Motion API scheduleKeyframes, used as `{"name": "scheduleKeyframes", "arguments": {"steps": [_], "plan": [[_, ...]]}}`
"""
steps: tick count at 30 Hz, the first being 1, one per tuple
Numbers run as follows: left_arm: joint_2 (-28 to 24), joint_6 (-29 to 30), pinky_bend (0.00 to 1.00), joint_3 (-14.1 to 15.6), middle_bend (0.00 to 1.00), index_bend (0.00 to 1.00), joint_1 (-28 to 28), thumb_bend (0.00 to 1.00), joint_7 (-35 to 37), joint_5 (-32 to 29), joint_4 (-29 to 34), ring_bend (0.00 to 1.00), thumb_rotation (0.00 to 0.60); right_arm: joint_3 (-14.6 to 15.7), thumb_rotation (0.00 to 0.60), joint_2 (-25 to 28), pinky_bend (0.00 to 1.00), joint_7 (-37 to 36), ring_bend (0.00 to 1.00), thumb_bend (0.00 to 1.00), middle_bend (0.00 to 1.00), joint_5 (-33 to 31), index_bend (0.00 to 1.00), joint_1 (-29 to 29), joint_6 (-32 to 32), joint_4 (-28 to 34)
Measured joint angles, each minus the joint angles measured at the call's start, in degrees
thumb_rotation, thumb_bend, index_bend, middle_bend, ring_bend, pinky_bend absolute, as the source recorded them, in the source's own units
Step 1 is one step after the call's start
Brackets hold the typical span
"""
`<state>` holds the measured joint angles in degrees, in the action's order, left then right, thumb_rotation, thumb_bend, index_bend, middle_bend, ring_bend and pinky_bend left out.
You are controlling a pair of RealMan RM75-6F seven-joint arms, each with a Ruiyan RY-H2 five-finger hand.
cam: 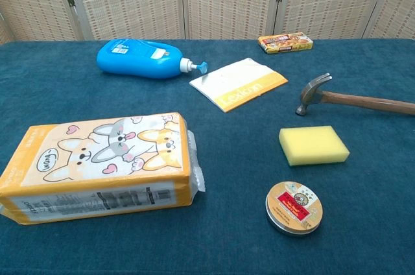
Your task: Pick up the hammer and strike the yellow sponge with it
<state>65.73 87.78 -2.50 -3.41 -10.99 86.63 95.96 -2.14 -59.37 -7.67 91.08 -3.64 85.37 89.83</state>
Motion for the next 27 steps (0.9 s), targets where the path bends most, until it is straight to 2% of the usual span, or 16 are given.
{"name": "scheduleKeyframes", "arguments": {"steps": [16, 20, 24, 27], "plan": [[-0.4, 0.0, 0.18, 0.5, 0.20, 0.19, 0.3, 0.21, -0.1, 0.0, 0.7, 0.12, 0.600, -0.2, 0.600, -0.4, 0.24, 0.6, 0.18, 0.20, 0.30, -0.6, 0.12, -1.8, -2.4, -0.5], [-0.5, -0.2, 0.18, 0.6, 0.20, 0.20, 0.3, 0.21, 0.0, -0.2, 0.8, 0.12, 0.600, -1.2, 0.600, -0.6, 0.24, 1.4, 0.18, 0.22, 0.30, -1.3, 0.13, -4.2, -5.4, -0.3], [-0.6, -0.2, 0.18, 0.8, 0.20, 0.21, 0.6, 0.21, 0.2, -0.4, 0.7, 0.12, 0.600, -2.5, 0.600, -1.1, 0.24, 2.2, 0.18, 0.26, 0.30, -2.5, 0.23, -7.5, -9.6, -0.3], [-0.8, -0.2, 0.18, 1.0, 0.20, 0.21, 0.9, 0.21, 0.3, -0.8, 0.6, 0.12, 0.600, -3.7, 0.600, -2.2, 0.24, 2.8, 0.18, 0.26, 0.30, -3.7, 0.24, -10.4, -13.2, -1.0]]}}
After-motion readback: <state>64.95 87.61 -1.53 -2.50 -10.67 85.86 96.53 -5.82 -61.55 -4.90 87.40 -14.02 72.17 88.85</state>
